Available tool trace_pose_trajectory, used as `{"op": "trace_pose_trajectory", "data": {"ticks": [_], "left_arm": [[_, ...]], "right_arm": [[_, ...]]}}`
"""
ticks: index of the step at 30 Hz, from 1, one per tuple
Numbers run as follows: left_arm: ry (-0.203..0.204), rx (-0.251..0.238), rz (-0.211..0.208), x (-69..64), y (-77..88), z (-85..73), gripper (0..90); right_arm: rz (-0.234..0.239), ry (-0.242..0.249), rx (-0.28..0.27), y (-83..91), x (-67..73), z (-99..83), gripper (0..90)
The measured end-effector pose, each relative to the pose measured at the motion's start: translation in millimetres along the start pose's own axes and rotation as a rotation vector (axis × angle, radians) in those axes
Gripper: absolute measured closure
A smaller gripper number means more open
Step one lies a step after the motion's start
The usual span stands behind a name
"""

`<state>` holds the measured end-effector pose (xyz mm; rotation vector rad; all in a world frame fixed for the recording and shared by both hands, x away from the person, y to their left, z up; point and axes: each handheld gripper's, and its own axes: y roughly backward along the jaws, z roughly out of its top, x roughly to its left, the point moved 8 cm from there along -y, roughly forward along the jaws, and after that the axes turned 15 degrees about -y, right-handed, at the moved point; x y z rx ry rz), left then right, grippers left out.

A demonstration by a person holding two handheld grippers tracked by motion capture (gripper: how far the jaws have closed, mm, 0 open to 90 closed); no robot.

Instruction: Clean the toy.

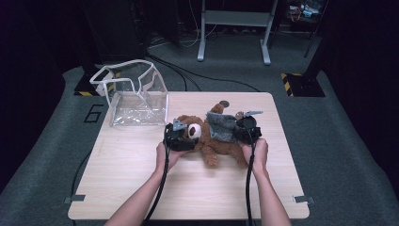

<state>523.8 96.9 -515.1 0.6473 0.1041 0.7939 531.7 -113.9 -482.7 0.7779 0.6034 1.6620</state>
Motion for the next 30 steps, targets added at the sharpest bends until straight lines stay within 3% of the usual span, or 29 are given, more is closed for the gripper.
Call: {"op": "trace_pose_trajectory", "data": {"ticks": [4,12,15,18,21,25,28,30], "left_arm": [[-0.012,-0.003,0.002,-0.9,-0.3,-1.9,29.5],[-0.008,-0.003,-0.001,-1.7,0.4,-2.2,29.4],[-0.012,0.0,-0.004,-2.5,1.3,-3.0,29.4],[-0.01,-0.005,-0.01,-2.8,1.8,-3.3,29.3],[-0.012,-0.001,-0.004,-3.2,1.8,-3.1,29.2],[-0.009,-0.002,0.004,-3.9,1.1,-2.6,28.9],[-0.01,0.001,0.002,-3.9,1.3,-2.9,29.0],[-0.014,0.004,-0.001,-4.1,1.7,-3.2,29.2]], "right_arm": [[-0.023,-0.057,0.032,-12.2,-16.4,-6.2,82.4],[-0.108,-0.092,0.132,-34.9,-49.4,-26.6,82.2],[-0.118,-0.129,0.136,-30.3,-64.8,-28.2,82.2],[-0.112,-0.154,0.095,-12.2,-70.2,-21.0,82.2],[-0.074,-0.143,0.025,11.1,-62.2,-7.6,82.2],[-0.007,-0.097,-0.023,30.8,-30.3,4.0,82.2],[0.004,-0.016,-0.005,24.8,-6.5,2.9,82.0],[-0.025,0.034,0.026,10.9,-0.5,-3.2,82.0]]}}
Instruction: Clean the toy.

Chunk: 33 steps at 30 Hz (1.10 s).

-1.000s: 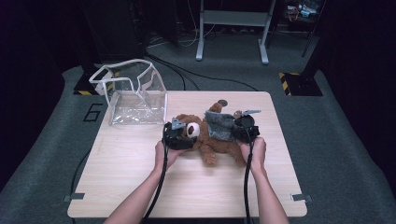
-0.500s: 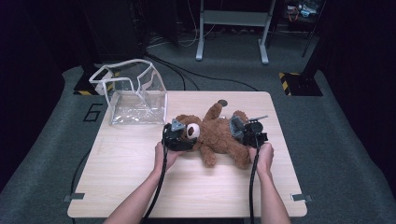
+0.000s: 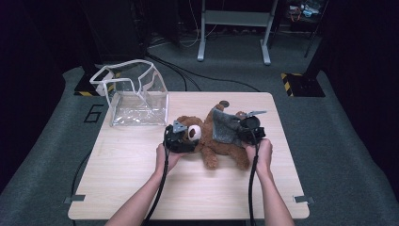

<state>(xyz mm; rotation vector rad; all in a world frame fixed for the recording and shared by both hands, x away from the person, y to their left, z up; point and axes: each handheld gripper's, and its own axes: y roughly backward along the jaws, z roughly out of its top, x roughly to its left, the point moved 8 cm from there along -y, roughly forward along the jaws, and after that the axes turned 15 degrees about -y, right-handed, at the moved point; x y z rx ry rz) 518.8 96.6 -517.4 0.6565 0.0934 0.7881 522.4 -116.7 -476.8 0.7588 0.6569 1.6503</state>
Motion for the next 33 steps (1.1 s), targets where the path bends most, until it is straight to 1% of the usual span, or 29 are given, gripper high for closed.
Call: {"op": "trace_pose_trajectory", "data": {"ticks": [1,2,4,5,7,8,9,10,11,12,13,14,15,16,17,18,19,21,22,23,24,25,26,28,29,30,31,32,33], "left_arm": [[0.0,0.0,0.0,0.0,0.0,0.0,29.2],[-0.003,0.0,-0.005,-0.3,0.4,0.0,29.4],[-0.005,0.0,-0.005,-0.4,0.5,0.2,29.4],[-0.004,-0.003,-0.005,-0.5,0.2,0.3,29.3],[-0.004,-0.002,-0.004,-0.6,0.3,0.3,29.3],[-0.002,-0.004,-0.003,-0.9,0.2,0.4,29.3],[-0.001,-0.004,-0.003,-1.1,0.3,0.4,29.3],[-0.002,-0.002,-0.001,-0.7,0.4,-0.2,29.3],[-0.003,0.0,-0.001,-0.6,0.3,-0.4,29.4],[-0.003,0.0,-0.001,-0.6,0.3,-0.4,29.4],[-0.005,0.0,0.0,-0.5,0.0,-0.3,29.4],[-0.005,0.001,0.001,-0.6,0.0,-0.3,29.5],[-0.008,0.002,0.005,-0.6,-0.4,-0.4,29.5],[-0.01,0.002,0.008,-0.5,-0.6,-0.3,29.6],[-0.011,0.006,0.007,-0.5,-0.6,-0.4,29.6],[-0.022,0.011,0.007,0.2,-1.0,-0.6,29.9],[-0.015,0.011,0.012,-0.2,-1.6,-0.1,30.1],[-0.01,0.011,0.021,-0.3,-2.9,0.6,30.2],[-0.01,0.011,0.021,-0.3,-2.9,0.6,30.5],[-0.01,0.023,0.027,-0.5,-3.3,0.5,30.6],[-0.01,0.023,0.027,-0.5,-3.3,0.5,31.0],[-0.006,0.034,0.034,-0.5,-3.9,1.0,31.5],[-0.002,0.038,0.038,-0.7,-4.2,1.3,31.9],[-0.003,0.044,0.039,-0.7,-4.1,1.5,31.9],[-0.002,0.046,0.039,-0.9,-4.1,1.6,31.9],[-0.003,0.044,0.037,-0.9,-4.2,1.3,31.9],[-0.003,0.042,0.036,-0.8,-4.3,1.1,31.8],[-0.005,0.046,0.032,-0.4,-4.0,0.2,31.9],[0.001,0.043,0.031,-0.6,-4.2,0.1,31.9]], "right_arm": [[-0.017,0.003,0.018,-7.0,0.5,-3.7,82.0],[-0.024,-0.004,0.027,-13.2,-0.8,-6.9,82.0],[-0.033,-0.002,0.021,-16.0,-3.5,-7.3,82.1],[-0.054,-0.021,0.038,-22.0,-13.3,-10.6,82.2],[-0.076,-0.04,0.066,-28.8,-24.0,-16.0,82.3],[-0.076,-0.04,0.066,-28.8,-24.0,-16.0,82.3],[-0.091,-0.05,0.083,-32.8,-31.7,-19.6,82.3],[-0.11,-0.082,0.107,-37.7,-46.2,-26.1,82.3],[-0.109,-0.094,0.111,-38.2,-52.6,-28.3,82.3],[-0.109,-0.094,0.111,-38.2,-52.6,-28.3,82.3],[-0.112,-0.108,0.108,-37.0,-58.0,-29.7,82.3],[-0.11,-0.124,0.098,-32.5,-63.0,-29.9,82.2],[-0.106,-0.133,0.087,-28.8,-64.7,-29.2,82.2],[-0.102,-0.153,0.067,-20.2,-65.3,-26.9,82.2],[-0.093,-0.145,0.042,-12.8,-65.5,-23.1,82.2],[-0.08,-0.14,0.01,1.4,-60.0,-17.1,82.2],[-0.075,-0.127,-0.008,9.0,-55.0,-13.5,82.1],[-0.048,-0.086,-0.039,20.4,-42.1,-7.0,82.1],[-0.048,-0.086,-0.039,20.4,-42.1,-7.0,82.1],[-0.026,-0.064,-0.048,26.0,-27.5,-4.2,82.1],[-0.022,-0.044,-0.045,25.2,-21.0,-4.3,82.1],[-0.018,-0.034,-0.042,22.7,-16.4,-5.1,82.1],[-0.022,-0.006,-0.022,17.3,-11.0,-8.4,82.1],[-0.041,0.024,0.005,7.9,-5.8,-16.0,82.1],[-0.041,0.024,0.005,7.9,-5.8,-16.0,82.1],[-0.05,0.034,0.016,4.5,-5.4,-20.1,82.1],[-0.048,0.03,0.027,1.8,-5.8,-24.9,82.1],[-0.051,0.032,0.042,0.7,-10.1,-31.3,82.1],[-0.051,0.032,0.042,0.7,-10.1,-31.3,82.1]]}}
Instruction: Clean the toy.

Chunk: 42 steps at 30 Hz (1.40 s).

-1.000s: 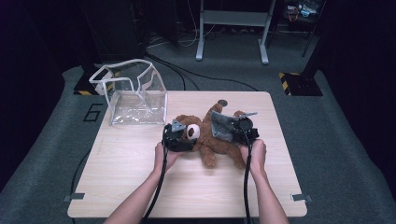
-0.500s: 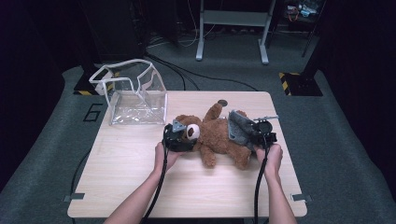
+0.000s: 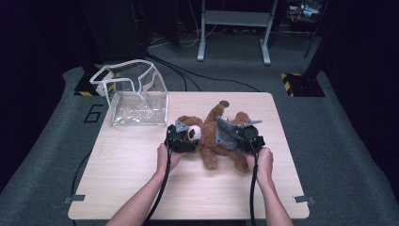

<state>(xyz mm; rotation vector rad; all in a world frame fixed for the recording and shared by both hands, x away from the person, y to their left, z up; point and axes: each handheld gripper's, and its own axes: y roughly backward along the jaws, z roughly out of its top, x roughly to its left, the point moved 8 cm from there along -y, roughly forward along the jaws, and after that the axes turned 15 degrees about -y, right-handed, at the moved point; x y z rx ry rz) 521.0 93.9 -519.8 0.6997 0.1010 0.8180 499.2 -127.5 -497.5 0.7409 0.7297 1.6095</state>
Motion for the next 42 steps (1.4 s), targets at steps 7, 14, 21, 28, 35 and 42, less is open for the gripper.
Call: {"op": "trace_pose_trajectory", "data": {"ticks": [7,14,21,28,35,42], "left_arm": [[-0.005,-0.015,-0.003,-0.2,1.2,-1.4,31.8],[-0.012,-0.01,0.003,-1.0,0.5,-0.7,31.6],[-0.009,-0.006,0.009,-1.1,0.2,-0.5,31.6],[-0.012,0.003,0.005,-0.5,0.4,-0.2,31.7],[-0.018,-0.004,-0.004,3.1,-1.3,2.8,31.4],[-0.012,-0.027,0.005,4.3,3.3,0.9,29.0]], "right_arm": [[-0.045,-0.006,0.041,3.0,-25.5,-21.1,82.1],[-0.055,-0.044,0.021,19.7,-43.4,-21.5,81.9],[0.07,-0.025,-0.055,39.9,-0.3,10.6,81.7],[0.028,0.086,0.028,6.6,24.2,-7.0,81.3],[0.034,-0.026,0.023,-6.8,0.5,-5.2,81.3],[0.016,-0.057,0.02,-16.5,-2.7,2.7,81.4]]}}
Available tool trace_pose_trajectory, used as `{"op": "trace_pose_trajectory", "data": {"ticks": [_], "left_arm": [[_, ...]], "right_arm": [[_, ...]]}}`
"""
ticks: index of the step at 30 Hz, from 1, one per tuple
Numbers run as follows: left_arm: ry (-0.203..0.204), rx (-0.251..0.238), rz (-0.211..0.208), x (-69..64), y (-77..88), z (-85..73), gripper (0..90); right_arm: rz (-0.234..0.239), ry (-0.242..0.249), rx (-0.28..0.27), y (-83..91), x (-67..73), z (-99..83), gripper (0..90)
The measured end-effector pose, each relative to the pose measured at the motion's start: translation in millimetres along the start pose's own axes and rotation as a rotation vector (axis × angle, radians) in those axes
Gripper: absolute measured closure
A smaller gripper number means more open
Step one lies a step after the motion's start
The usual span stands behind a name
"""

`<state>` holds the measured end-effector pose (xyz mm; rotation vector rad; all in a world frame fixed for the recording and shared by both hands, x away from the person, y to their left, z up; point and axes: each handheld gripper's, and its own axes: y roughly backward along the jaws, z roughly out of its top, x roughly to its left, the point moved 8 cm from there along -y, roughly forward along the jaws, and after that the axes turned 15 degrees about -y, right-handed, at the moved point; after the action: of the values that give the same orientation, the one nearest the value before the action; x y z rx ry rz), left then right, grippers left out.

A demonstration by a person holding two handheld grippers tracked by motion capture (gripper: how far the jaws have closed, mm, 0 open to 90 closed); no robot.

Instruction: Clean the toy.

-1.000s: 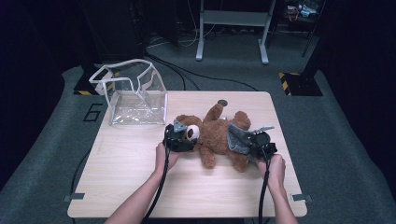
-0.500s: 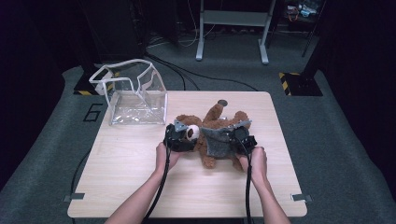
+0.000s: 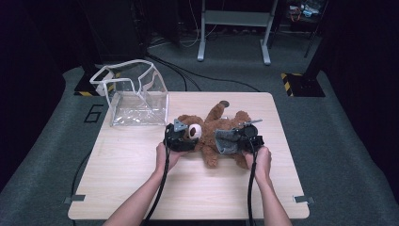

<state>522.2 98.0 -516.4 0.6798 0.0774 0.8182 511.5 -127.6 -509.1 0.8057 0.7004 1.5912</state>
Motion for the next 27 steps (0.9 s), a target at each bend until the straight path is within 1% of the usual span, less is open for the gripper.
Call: {"op": "trace_pose_trajectory", "data": {"ticks": [3,8,9,10,12,13,14,16,17,19,20,21,23,25,26,27], "left_arm": [[-0.01,0.007,0.021,-1.5,0.9,-6.1,26.7],[-0.008,0.032,0.036,-5.3,-4.8,-17.0,22.2],[-0.013,0.037,0.043,-5.3,-6.1,-18.2,21.5],[-0.016,0.045,0.051,-5.4,-8.2,-19.4,21.6],[-0.021,0.054,0.063,-5.0,-10.8,-20.2,23.1],[-0.03,0.066,0.073,-4.8,-11.9,-20.8,24.7],[-0.029,0.065,0.08,-4.8,-13.1,-21.0,27.6],[-0.025,0.065,0.087,-4.0,-14.5,-21.5,34.4],[-0.025,0.07,0.085,-3.7,-14.8,-22.2,38.7],[-0.018,0.069,0.082,-3.3,-15.2,-22.7,44.8],[-0.013,0.06,0.08,-3.3,-15.5,-22.4,47.2],[-0.013,0.059,0.079,-3.2,-15.4,-22.4,49.6],[-0.013,0.058,0.073,-2.6,-14.7,-22.7,54.8],[-0.002,0.053,0.07,-2.6,-14.4,-22.8,59.0],[-0.004,0.057,0.065,-2.4,-13.6,-23.2,61.4],[0.004,0.053,0.066,-2.5,-13.5,-23.2,63.6]], "right_arm": [[0.005,-0.012,-0.002,-3.4,-1.8,1.6,81.4],[0.01,-0.038,-0.001,-8.2,-4.9,3.2,81.4],[0.012,-0.041,0.0,-9.2,-5.8,3.6,81.4],[0.011,-0.055,0.006,-9.9,-5.7,3.2,81.5],[0.012,-0.053,0.004,-12.8,-8.8,4.0,81.4],[0.01,-0.068,0.008,-12.9,-8.8,3.5,81.4],[0.016,-0.061,0.004,-13.6,-10.4,4.0,81.4],[0.016,-0.073,0.004,-13.2,-10.8,3.3,81.4],[0.011,-0.072,0.001,-13.3,-11.5,3.3,81.4],[0.019,-0.078,0.0,-13.0,-11.4,2.6,81.4],[0.02,-0.085,0.002,-12.8,-11.2,2.1,81.4],[0.02,-0.073,-0.007,-13.3,-12.0,2.7,81.3],[0.018,-0.07,-0.009,-13.3,-11.9,2.6,81.3],[0.019,-0.076,-0.008,-12.8,-11.5,2.1,81.3],[0.019,-0.072,-0.015,-12.5,-11.9,2.5,81.3],[0.018,-0.073,-0.02,-11.4,-11.8,2.7,81.4]]}}
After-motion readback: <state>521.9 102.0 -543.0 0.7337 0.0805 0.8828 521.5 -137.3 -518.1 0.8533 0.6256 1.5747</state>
